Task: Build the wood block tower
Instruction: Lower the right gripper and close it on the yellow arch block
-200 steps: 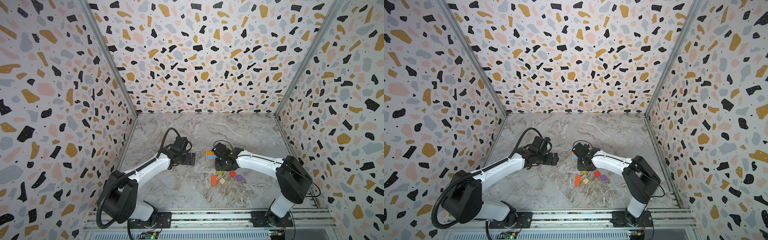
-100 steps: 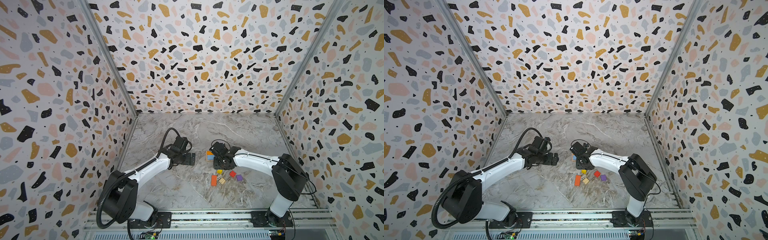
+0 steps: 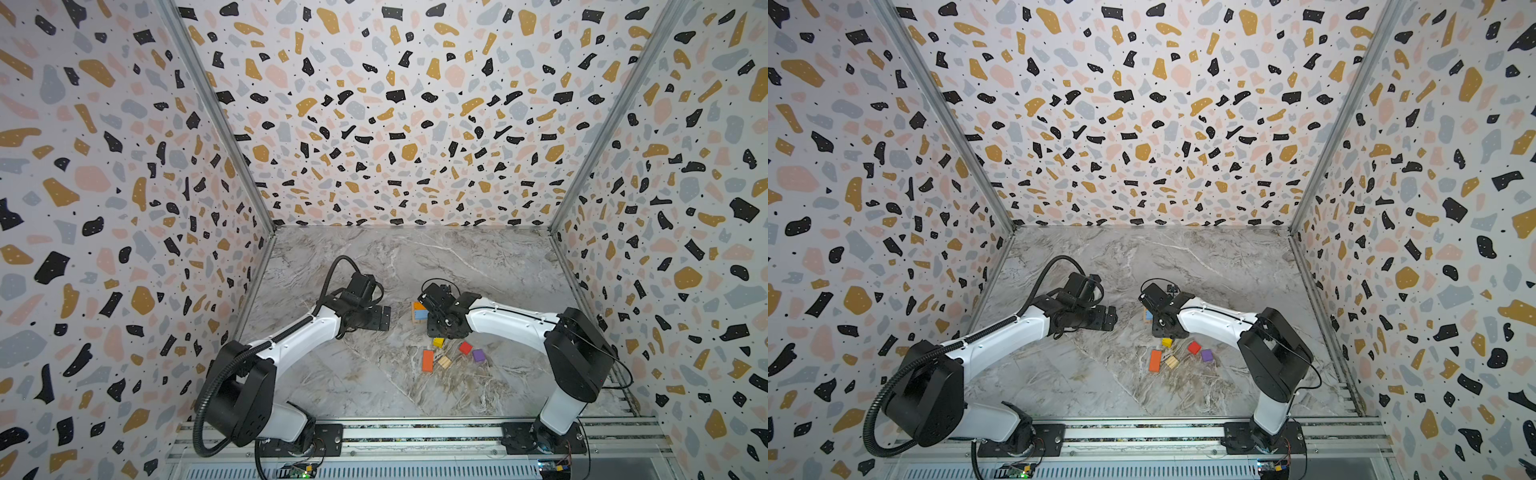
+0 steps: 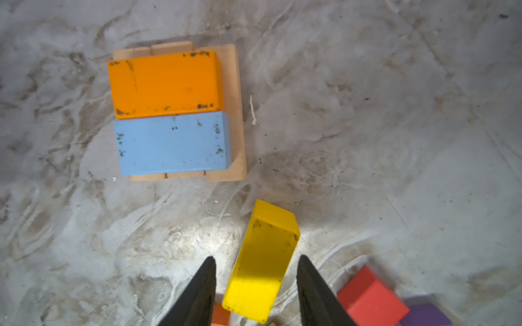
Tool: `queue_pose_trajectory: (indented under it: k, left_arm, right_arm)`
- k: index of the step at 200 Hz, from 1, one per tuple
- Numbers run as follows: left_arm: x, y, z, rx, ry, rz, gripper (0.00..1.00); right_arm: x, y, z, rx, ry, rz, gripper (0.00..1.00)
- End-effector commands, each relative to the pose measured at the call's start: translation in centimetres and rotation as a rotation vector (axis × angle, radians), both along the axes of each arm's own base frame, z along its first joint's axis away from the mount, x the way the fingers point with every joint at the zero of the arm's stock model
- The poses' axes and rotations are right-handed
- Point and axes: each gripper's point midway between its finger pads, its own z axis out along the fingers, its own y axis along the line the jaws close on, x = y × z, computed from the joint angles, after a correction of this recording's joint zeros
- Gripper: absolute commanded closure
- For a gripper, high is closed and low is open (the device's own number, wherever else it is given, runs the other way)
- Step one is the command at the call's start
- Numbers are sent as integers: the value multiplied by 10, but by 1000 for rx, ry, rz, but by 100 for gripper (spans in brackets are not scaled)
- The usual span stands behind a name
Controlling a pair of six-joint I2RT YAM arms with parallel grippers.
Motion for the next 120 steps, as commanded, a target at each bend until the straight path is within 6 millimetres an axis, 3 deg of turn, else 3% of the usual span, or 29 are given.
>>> queue_pose_trajectory:
  k: [1,120]
  left_arm:
    - [4,-2,3,-16,-9,0,0]
    - [4,-2,4,-17,-13,-2,0]
  right_arm:
    - [-1,-1,9,6,0,-37,51]
    - [-15,-9,-15,-10,72,-148,53]
